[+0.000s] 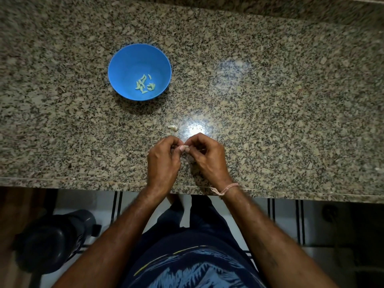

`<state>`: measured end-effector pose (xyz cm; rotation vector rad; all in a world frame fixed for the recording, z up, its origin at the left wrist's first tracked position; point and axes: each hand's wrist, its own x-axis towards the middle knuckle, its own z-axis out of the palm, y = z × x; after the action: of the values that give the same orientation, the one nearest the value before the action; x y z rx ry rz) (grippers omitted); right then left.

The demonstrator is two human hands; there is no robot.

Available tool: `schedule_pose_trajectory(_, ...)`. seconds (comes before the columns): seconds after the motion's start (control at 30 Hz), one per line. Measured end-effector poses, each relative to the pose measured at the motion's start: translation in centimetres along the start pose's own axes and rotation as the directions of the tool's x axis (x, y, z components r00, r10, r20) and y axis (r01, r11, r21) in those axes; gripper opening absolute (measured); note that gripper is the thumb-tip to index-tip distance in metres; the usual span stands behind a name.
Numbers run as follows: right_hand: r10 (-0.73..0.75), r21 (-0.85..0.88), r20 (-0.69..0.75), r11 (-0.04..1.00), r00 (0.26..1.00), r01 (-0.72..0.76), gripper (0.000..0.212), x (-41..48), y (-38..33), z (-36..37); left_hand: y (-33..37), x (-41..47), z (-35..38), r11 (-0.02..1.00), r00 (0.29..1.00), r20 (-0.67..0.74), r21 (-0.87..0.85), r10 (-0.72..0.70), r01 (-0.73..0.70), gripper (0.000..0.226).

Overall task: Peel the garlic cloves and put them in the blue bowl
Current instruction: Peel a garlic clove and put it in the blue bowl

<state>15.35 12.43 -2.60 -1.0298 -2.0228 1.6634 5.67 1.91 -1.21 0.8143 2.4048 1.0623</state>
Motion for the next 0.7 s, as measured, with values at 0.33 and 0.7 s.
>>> schedule_pose_trajectory(0.33,-0.110,-0.189,0.007,0.976,0.994,0.110,0.012,0.63,0.38,0.33,0.17,0.56,-0.44,0.995,0.999,0.010,0.092,0.044,-0.044,0.004)
schedule_pose_trajectory(0.7,-0.180,-0.285,-0.043,0.945,0.983,0.161,0.009,0.64,0.60,0.45,0.86,0.84,-0.60,0.984,0.986,0.032,-0.069,-0.164,0.166,0.008)
